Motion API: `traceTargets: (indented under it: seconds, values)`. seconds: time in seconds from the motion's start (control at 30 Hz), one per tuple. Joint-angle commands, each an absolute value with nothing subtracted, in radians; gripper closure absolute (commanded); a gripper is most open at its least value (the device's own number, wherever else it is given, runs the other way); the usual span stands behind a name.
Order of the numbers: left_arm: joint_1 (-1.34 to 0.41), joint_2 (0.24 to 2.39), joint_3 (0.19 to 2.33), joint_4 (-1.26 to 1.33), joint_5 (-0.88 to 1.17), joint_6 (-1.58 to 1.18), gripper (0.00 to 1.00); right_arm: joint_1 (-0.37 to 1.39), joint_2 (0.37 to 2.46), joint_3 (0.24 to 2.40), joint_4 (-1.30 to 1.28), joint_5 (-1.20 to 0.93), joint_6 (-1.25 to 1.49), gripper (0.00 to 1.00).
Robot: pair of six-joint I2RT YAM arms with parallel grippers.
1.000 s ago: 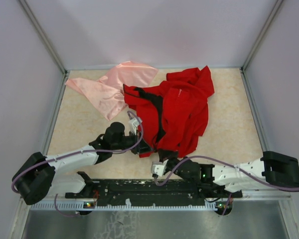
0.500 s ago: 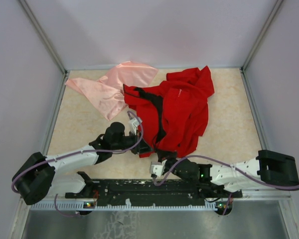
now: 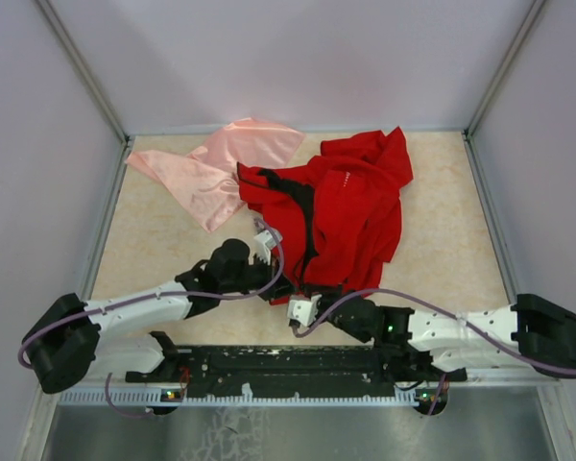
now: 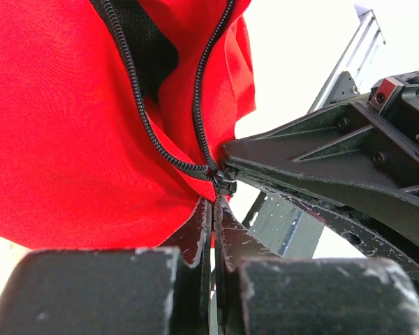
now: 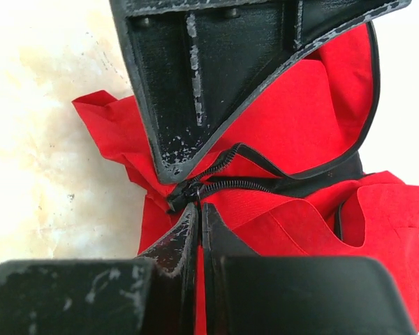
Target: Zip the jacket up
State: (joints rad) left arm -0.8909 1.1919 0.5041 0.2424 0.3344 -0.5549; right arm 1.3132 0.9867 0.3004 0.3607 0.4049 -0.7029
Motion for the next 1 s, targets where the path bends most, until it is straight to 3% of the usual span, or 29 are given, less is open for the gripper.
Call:
traceTargets:
  seconds: [0.0,0.2,0.37,0.73,0.97]
  values:
    - [-0.940,1.184,0.505,0.114,0.338,-0.514,1.00,1.260,0.992,0.400,0.361,0.454,-0.647,1.00]
    - [-0.947,1.159,0.489,0.064,0.291,-0.496,1.00,1.235,1.014,0.444,0.326,0.448,-0.593,1.00]
    - [-0.945,1.103,0.476,0.049,0.201,-0.543,1.00,1.236,1.043,0.450,0.345,0.283,-0.561,1.00]
    - [-0.935,0.774,0.345,0.034,-0.038,-0.789,0.58,1.240,1.182,0.527,0.373,0.126,-0.407,1.00]
    - [-0.935,0.708,0.296,0.017,-0.060,-0.848,0.53,1.241,1.212,0.545,0.425,0.096,-0.349,1.00]
